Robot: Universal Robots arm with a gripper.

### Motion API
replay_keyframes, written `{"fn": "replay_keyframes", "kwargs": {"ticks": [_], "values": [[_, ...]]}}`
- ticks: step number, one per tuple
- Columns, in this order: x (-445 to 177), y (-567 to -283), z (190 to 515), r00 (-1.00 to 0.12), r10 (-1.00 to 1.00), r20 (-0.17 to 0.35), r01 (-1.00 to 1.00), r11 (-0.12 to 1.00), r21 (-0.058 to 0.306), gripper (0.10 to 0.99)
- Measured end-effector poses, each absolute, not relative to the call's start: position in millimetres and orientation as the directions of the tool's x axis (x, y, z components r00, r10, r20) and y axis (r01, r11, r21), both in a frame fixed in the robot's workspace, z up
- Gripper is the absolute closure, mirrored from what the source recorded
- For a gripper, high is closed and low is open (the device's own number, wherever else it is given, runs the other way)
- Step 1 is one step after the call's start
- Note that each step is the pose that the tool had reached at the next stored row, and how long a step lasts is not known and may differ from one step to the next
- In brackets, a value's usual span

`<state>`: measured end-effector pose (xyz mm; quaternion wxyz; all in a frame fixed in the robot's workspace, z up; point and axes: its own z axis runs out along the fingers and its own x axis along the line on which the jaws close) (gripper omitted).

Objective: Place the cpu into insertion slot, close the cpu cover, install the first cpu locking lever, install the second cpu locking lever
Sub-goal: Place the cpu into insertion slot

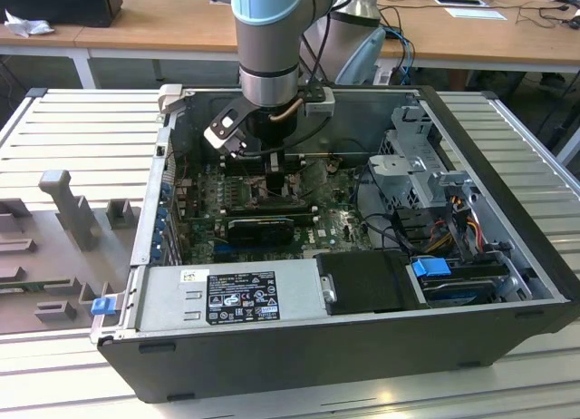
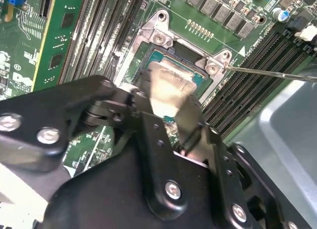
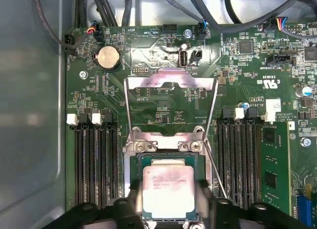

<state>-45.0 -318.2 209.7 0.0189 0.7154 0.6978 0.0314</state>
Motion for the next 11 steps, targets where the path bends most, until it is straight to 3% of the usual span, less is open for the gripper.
{"fn": "replay_keyframes", "kwargs": {"ticks": [4, 5, 7, 11], "values": [[-45.1, -318.3, 211.9, 0.024, 1.000, 0.018, 0.997, -0.025, 0.071, 0.867], [-45.1, -318.2, 212.3, 0.024, 1.000, 0.018, 0.997, -0.025, 0.071, 0.867], [-45.1, -318.2, 213.6, 0.024, 1.000, 0.018, 0.997, -0.025, 0.071, 0.980], [-45.1, -318.3, 216.6, 0.024, 1.000, 0.018, 0.997, -0.025, 0.071, 0.980]]}}
